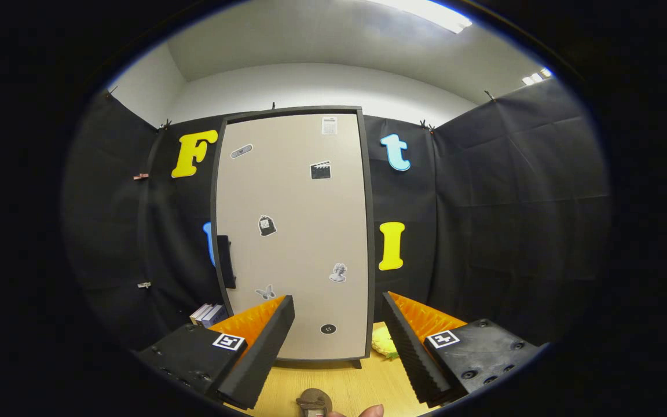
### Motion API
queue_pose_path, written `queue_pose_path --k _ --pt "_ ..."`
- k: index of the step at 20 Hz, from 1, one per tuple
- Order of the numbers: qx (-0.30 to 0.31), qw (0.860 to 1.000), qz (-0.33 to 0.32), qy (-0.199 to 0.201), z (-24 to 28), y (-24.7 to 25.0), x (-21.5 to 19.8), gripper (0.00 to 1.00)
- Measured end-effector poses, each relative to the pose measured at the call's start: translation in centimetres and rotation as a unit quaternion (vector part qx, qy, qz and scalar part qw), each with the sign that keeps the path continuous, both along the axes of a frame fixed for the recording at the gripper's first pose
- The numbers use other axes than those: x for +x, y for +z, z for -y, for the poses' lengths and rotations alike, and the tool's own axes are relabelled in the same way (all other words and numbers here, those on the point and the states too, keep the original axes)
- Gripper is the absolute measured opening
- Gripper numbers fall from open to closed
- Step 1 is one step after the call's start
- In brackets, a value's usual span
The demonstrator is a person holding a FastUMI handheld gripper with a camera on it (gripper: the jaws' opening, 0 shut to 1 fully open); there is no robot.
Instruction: Open the shoe cabinet door, grab the shoes and put them into the shoe cabinet, then close the shoe cabinet door.
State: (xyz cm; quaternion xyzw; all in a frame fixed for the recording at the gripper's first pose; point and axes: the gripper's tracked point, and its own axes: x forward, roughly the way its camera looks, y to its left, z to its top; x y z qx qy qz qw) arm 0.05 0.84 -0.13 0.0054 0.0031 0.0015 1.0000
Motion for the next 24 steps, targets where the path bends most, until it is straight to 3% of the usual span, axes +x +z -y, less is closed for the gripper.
queue_pose_path --k 7,16,24 --pt "0.005 1.000 -0.005 0.022 -3.7 0.1 1.5 0.98" --pt "0.018 0.996 -0.007 0.085 -15.9 0.3 8.2 0.98" --pt "0.008 0.998 -0.002 0.062 -22.6 -2.0 16.4 0.98"
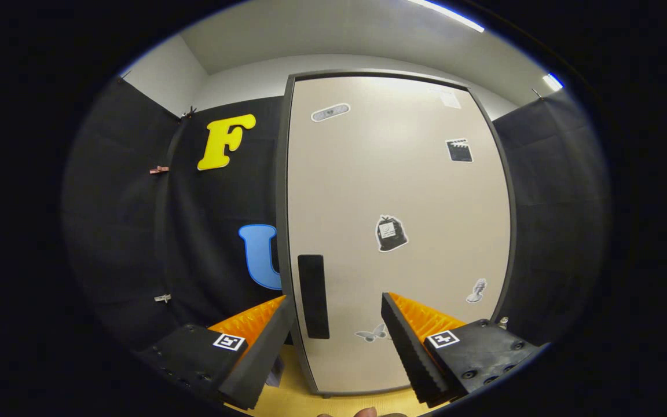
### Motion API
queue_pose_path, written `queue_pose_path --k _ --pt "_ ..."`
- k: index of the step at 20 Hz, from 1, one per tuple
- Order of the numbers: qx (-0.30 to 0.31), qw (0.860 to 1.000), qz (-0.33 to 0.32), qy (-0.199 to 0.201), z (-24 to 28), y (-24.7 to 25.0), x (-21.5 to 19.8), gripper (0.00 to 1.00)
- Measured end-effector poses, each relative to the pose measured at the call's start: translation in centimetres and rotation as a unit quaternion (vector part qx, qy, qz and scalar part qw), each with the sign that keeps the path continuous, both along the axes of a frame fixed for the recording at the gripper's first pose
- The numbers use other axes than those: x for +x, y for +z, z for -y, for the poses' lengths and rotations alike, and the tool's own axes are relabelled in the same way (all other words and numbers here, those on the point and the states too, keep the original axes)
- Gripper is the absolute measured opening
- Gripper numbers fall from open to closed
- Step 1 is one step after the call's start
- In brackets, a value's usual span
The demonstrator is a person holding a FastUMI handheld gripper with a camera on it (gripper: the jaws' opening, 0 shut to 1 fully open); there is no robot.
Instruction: Open the shoe cabinet door, grab the shoes and put them into the shoe cabinet, then close the shoe cabinet door.
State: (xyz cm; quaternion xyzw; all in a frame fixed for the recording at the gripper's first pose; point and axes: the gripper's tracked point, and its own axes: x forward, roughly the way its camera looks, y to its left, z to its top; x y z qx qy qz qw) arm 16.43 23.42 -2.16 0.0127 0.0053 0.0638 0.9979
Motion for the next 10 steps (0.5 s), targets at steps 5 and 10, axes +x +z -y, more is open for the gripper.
queue_pose_path --k 5,10 --pt "0.002 1.000 -0.021 -0.008 -2.1 -2.2 3.9 0.94" --pt "-0.018 0.998 -0.054 -0.015 -3.2 -5.1 6.9 0.56"
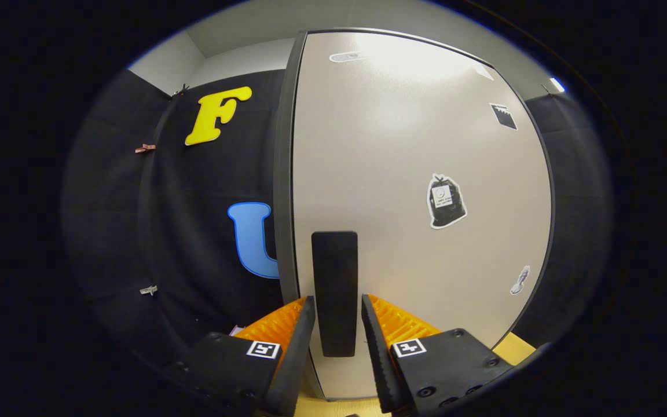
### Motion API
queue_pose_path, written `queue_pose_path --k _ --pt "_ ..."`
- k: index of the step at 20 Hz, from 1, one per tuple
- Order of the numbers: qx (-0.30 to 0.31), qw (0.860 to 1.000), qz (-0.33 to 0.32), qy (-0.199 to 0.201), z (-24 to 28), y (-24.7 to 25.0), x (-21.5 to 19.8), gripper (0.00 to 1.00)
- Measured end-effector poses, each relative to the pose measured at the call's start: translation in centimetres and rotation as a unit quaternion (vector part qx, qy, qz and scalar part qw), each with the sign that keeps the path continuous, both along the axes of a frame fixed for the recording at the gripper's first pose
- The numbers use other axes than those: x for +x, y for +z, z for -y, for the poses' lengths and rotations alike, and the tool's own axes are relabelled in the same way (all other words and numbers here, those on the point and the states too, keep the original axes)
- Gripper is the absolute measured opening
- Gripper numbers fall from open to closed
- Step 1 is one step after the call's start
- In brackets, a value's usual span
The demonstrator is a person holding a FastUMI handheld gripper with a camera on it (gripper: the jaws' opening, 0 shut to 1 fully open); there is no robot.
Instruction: Open the shoe cabinet door, grab the shoes and put them into the shoe cabinet, then close the shoe cabinet door.
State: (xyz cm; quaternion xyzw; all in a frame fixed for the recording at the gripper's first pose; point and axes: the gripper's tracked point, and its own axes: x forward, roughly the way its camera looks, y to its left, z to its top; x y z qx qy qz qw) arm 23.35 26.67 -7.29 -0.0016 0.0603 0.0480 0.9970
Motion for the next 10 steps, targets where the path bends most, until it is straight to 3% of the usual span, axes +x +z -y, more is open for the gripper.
queue_pose_path --k 1,2,5,6,10 --pt "0.003 1.000 -0.001 -0.004 0.2 -0.1 -0.2 0.54" --pt "0.006 1.000 0.007 -0.008 0.2 0.1 0.2 0.41" --pt "-0.008 1.000 0.028 -0.006 0.3 0.2 0.1 0.33" --pt "-0.009 1.000 0.029 -0.004 0.3 0.2 0.1 0.26" --pt "-0.008 0.999 0.027 0.018 0.2 0.6 -1.4 0.26"
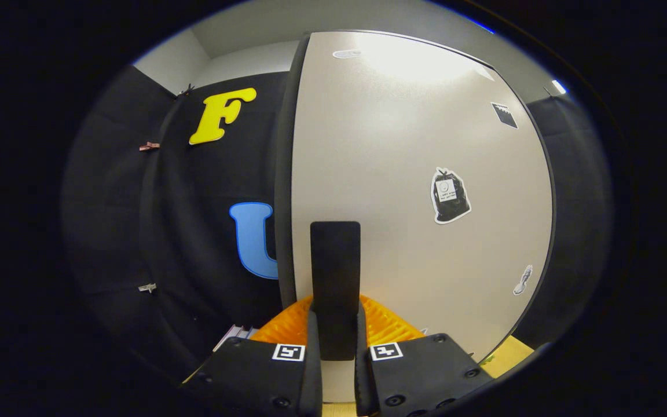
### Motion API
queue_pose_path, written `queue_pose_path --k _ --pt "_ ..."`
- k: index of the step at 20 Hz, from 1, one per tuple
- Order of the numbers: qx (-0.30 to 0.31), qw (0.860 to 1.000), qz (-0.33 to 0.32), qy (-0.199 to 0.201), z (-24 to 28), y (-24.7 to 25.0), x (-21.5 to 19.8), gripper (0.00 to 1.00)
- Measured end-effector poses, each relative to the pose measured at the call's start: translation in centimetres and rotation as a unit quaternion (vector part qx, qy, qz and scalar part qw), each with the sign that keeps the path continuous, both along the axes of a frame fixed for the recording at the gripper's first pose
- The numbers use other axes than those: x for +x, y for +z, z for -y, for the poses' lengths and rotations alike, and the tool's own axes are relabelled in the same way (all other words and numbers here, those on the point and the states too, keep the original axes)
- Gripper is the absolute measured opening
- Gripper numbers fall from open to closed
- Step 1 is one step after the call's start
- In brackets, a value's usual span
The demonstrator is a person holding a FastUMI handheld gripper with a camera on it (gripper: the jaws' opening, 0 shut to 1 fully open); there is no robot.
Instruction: Open the shoe cabinet door, grab the shoes and put them into the shoe cabinet, then close the shoe cabinet door.
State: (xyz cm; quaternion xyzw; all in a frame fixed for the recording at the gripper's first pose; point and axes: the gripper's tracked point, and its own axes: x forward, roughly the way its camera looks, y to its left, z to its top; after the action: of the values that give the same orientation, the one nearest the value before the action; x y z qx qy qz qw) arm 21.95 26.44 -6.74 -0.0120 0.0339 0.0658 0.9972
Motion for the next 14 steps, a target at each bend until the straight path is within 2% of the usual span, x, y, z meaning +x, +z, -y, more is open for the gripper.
queue_pose_path --k 5,9,14 --pt "0.019 0.999 0.002 0.027 0.6 1.4 -4.6 0.26" --pt "0.030 0.998 -0.010 0.059 2.9 1.8 -8.8 0.26" --pt "0.036 0.995 -0.025 0.090 5.6 2.6 -12.1 0.26"
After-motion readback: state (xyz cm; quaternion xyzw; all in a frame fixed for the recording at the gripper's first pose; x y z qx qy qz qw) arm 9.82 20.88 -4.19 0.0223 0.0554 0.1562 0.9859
